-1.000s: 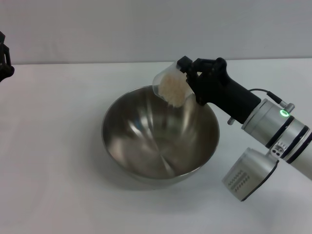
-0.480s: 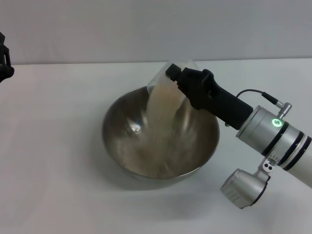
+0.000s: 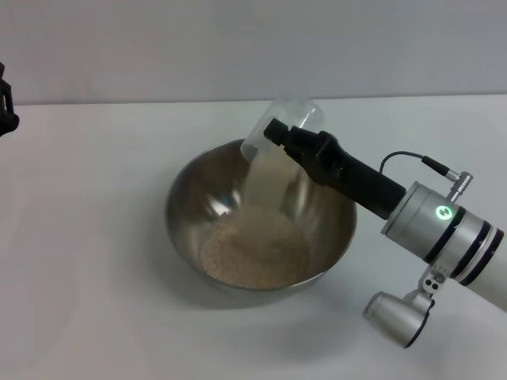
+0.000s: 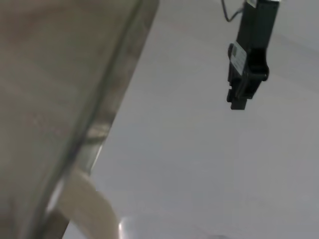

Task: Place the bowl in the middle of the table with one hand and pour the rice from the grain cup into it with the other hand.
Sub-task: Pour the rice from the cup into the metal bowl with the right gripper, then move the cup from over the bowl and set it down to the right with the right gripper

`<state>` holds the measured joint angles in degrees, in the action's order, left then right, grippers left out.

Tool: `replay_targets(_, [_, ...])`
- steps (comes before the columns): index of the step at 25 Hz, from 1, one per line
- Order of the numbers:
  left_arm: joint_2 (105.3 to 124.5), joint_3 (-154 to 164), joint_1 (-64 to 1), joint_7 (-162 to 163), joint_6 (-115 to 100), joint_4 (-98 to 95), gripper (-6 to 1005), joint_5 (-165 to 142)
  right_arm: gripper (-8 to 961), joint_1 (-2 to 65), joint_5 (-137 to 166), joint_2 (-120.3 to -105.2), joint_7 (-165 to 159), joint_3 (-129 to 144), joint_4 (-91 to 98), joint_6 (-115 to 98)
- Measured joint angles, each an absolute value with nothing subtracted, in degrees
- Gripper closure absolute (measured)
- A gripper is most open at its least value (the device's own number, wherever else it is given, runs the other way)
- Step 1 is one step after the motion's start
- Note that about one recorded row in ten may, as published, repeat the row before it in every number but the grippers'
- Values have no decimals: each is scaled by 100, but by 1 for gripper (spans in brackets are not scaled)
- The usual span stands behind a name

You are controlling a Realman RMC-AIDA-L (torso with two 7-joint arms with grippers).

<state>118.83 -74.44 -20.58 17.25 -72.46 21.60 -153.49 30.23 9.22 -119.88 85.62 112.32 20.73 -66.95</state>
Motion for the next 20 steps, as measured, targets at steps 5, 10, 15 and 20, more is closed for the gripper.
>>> replay_targets(5, [11882, -7444, -2057, 1738, -7242, 2157, 790, -15345, 943, 3071, 1111, -11984, 8976, 11249, 1980, -6655])
replay_targets(10, [11876, -7444, -2049, 1742, -7242, 2157, 790, -15345, 943, 3087, 1198, -11975, 9254, 11231, 1944, -6668])
replay_targets(15, [11874, -7444, -2047, 1749, -7242, 2159, 790, -15345, 943, 3051, 1191, -11972, 9330, 11197, 1942, -6687])
replay_targets(20, [11874, -7445, -2046, 1749, -7242, 2162, 790, -15346, 942, 2964, 838, -11978, 8963, 11175, 2022, -6707])
